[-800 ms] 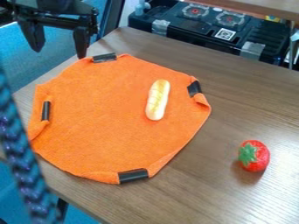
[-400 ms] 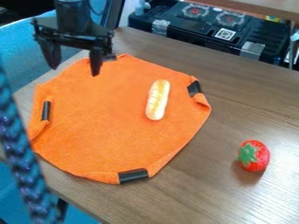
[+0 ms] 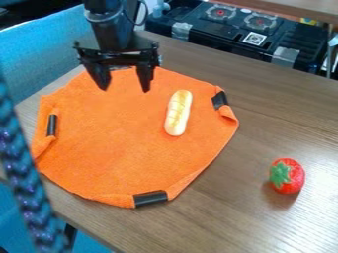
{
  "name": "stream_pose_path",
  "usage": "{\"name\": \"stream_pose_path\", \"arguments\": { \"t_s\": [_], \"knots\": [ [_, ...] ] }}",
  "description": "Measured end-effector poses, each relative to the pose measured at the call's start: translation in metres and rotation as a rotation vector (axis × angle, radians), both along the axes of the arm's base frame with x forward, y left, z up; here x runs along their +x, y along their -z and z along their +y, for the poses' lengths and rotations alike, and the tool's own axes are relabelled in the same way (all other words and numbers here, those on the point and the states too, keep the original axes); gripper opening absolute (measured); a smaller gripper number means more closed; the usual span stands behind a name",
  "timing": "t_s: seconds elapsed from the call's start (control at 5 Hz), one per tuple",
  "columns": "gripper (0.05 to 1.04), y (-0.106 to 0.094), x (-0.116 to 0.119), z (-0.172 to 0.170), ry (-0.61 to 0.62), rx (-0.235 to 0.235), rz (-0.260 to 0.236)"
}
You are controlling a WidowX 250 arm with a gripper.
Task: Take the bread out of the package and onto the table.
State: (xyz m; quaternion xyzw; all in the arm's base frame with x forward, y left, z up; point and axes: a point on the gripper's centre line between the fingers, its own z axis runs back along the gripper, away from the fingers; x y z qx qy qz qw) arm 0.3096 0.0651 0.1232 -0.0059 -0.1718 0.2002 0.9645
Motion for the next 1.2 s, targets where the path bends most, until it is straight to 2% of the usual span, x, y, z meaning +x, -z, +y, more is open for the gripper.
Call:
{"name": "stream_pose_path", "arguments": {
  "t_s": [0.2, 0.6, 0.8, 1.0, 1.2],
  "knots": [
    [1.0, 0.021, 0.014, -0.003, -0.028, -0.046, -0.007],
    [0.999, 0.046, 0.041, -0.01, -0.17, -0.029, 0.074],
    [1.0, 0.05, 0.047, -0.02, -0.204, -0.028, 0.095],
    [0.999, 0.05, 0.051, -0.03, -0.219, -0.021, 0.094],
    [1.0, 0.06, 0.054, -0.035, -0.224, -0.009, 0.115]
  ]
}}
